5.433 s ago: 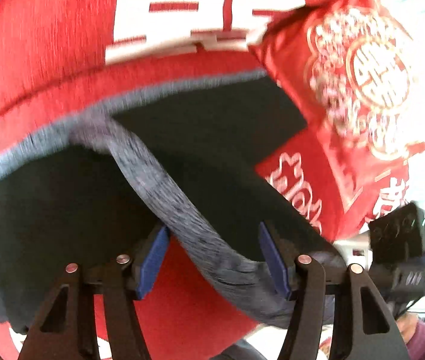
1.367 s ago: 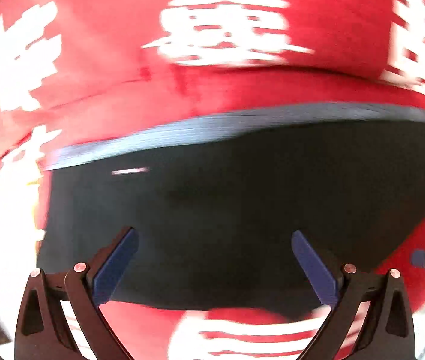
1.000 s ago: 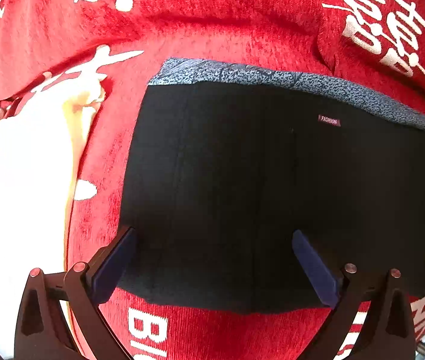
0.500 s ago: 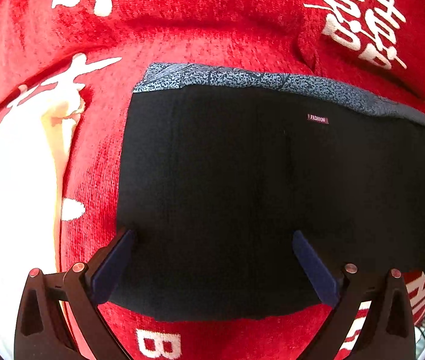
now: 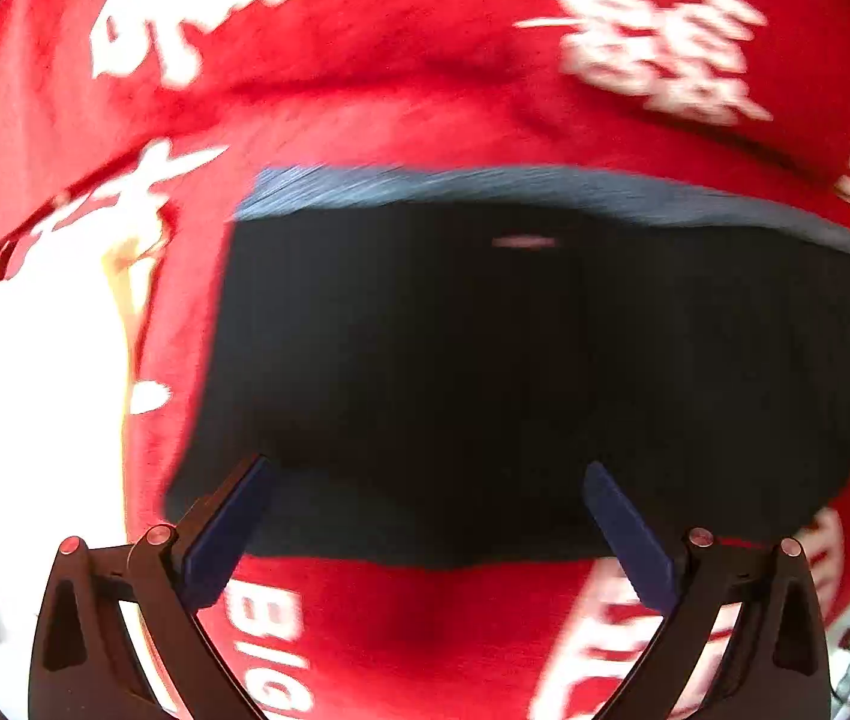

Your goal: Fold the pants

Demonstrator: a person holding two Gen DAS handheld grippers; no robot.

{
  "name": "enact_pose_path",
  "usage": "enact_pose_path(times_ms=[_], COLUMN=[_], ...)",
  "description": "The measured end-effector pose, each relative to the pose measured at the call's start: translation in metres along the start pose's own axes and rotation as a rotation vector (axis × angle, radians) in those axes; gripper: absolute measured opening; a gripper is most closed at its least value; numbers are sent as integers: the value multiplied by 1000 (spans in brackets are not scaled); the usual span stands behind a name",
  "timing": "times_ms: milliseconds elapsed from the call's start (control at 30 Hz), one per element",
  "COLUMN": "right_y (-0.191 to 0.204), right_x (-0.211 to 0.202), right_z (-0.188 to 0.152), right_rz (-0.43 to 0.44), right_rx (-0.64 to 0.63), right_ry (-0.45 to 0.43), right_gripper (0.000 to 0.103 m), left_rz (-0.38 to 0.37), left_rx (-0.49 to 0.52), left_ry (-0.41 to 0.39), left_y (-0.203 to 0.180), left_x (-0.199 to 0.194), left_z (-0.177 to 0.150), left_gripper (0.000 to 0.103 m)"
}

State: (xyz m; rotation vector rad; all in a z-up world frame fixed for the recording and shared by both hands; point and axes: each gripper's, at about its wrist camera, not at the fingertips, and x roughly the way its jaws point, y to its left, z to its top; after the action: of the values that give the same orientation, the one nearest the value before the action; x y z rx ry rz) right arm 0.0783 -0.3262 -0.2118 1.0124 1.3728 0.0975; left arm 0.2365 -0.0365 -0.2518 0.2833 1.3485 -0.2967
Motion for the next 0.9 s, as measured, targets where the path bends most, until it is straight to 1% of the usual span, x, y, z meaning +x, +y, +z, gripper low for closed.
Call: enact_pose_path(times_ms=[33,67,100,133,200,233,267,300,333,367,400,433,500,600,633,800,900], right_y=[-6,-12,-21,-26,-40,-45,-52,-58,-65,-70,-76,-76,-75,-81,-77,-63,-59], right_x=[-11,-20,-29,-33,-40,-40,-38,-36,-32,-29,-29,-30,-31,-28,-29,-47,-67], right_z=[7,13,23,30,43,48,52,55,57,56,54,47,38,31,32,28,25], right_rz=[-17,-22,-15,-6,14,26,47,62,73,81,103,118,94,118,116,4,-70], right_rx=[17,36,63,79,118,136,166,195,231,266,296,300,271,290,282,170,98], right_ry=[-34,-64,-97,-111,-146,-153,-155,-153,-151,-153,-162,-181,-197,-199,-194,-138,-160], right_gripper=[51,54,54,54,50,44,40,31,15,12,11,10,9,9,10,11,11], left_rz=[-19,-58,-93,-113,-153,-161,-170,-178,-177,-166,-160,-171,-187,-170,-161,-152,-119], left_rx=[14,32,48,58,86,94,100,102,107,114,116,98,67,66,71,61,57], left_ry=[-8,-11,-8,-7,-10,-14,-13,-6,20,41,51,31,41,41,38,38,54], left_y=[-14,-33,-53,-67,-104,-116,-129,-139,-149,-155,-158,-156,-154,-158,-160,-162,-162], left_x=[-4,-5,-3,-1,7,10,15,19,27,32,36,35,34,30,29,31,28], left_z=[0,2,5,7,12,12,12,12,9,4,0,-6,-13,-14,-14,-14,-10], left_gripper=[103,103,103,103,103,103,103,103,103,103,103,103,103,103,103,103,103])
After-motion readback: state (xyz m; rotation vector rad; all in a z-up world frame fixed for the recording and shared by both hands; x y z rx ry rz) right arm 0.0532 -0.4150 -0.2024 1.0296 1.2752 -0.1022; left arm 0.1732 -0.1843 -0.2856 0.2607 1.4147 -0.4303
